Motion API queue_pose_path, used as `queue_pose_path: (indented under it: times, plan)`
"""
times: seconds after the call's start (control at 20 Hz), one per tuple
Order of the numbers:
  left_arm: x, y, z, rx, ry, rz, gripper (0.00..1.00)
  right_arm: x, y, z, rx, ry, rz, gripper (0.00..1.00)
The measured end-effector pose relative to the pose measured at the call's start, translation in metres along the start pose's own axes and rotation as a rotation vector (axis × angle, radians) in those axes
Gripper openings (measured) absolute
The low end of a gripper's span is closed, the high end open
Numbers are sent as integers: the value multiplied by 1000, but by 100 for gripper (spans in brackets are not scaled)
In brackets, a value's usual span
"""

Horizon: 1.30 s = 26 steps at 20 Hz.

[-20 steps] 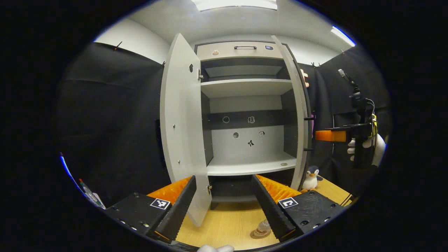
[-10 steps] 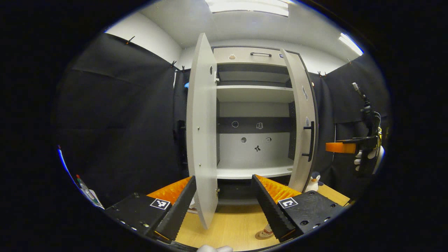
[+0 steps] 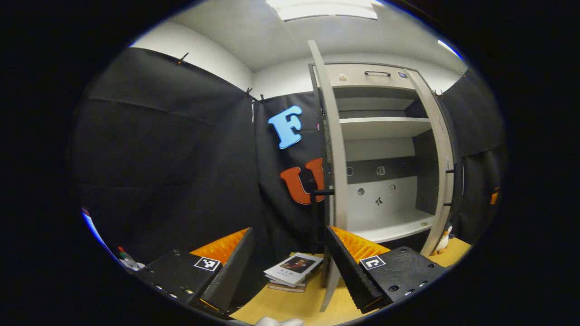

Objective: Grasp the bottle in the cabinet with the left hand and place it on the coaster, then close the right door with the right hand and the left door with the left hand.

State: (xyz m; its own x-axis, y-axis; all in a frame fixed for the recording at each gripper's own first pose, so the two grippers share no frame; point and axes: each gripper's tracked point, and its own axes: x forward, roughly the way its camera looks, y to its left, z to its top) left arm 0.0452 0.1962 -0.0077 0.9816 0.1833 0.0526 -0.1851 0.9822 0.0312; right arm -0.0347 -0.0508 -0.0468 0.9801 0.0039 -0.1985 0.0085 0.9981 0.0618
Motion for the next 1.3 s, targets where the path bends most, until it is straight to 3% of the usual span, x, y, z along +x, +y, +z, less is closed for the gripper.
queue_pose_path:
  times: [0.35, 0.6, 1.1, 1.2, 1.3]
  plan:
    - [63, 21, -4, -1, 28, -4, 96, -39, -25, -23, 56, 37, -103, 81]
    - [73, 20, -12, -1, 42, -6, 93, -50, -35, -31, 57, 53, -133, 81]
    - [72, 20, -11, 111, 49, 14, 88, -34, -28, -36, 38, 83, -63, 81]
    - [71, 18, -12, 101, 51, 17, 84, -31, -30, -38, 37, 88, -53, 81]
    - [69, 13, -14, 65, 56, 15, 88, -28, -35, -41, 31, 100, -53, 81]
